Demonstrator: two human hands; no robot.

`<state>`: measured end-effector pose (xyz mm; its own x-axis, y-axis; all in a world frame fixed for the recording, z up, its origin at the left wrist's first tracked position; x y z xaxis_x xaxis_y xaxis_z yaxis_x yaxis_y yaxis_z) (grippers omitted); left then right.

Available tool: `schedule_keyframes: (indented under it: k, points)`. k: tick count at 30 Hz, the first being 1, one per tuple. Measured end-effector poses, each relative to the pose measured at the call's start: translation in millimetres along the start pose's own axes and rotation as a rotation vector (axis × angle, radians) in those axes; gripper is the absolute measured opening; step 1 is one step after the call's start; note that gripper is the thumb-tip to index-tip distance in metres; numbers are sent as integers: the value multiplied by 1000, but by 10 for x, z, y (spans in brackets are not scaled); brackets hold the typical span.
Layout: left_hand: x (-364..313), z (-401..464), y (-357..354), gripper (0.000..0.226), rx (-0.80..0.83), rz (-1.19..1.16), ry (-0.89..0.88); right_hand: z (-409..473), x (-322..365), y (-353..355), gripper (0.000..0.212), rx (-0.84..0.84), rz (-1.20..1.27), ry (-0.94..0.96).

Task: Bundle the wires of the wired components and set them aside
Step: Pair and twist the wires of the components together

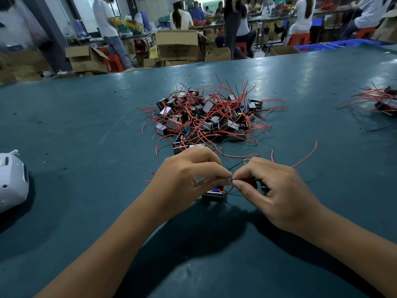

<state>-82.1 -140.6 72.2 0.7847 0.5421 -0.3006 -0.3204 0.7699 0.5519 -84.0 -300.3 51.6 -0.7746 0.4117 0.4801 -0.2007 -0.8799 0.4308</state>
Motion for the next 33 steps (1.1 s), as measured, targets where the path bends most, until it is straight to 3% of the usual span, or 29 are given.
schedule_keyframes:
  k: [11,22,33]
  points:
    - [-61,14,61,21,-32,22,-17,17,-12,15,6,-14,7,-22]
    - [-101,7,-11,3,-33,110,-3,30,-1,34,6,-23,23,-44]
    - [-218,17,-50,8,-68,128,-25,13,-11,24,7,-40,45,-150]
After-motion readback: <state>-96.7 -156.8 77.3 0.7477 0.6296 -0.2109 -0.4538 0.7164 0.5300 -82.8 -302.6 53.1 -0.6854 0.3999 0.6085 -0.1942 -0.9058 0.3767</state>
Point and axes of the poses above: each hand's wrist, its own z-axis towards the middle knuckle, its own y-axis out of the back of the hand, x = y × z, the point moved 6 cm from there along z, towards the middle knuckle, and after that the axes turned 15 degrees about -x, right-handed, at the moved point
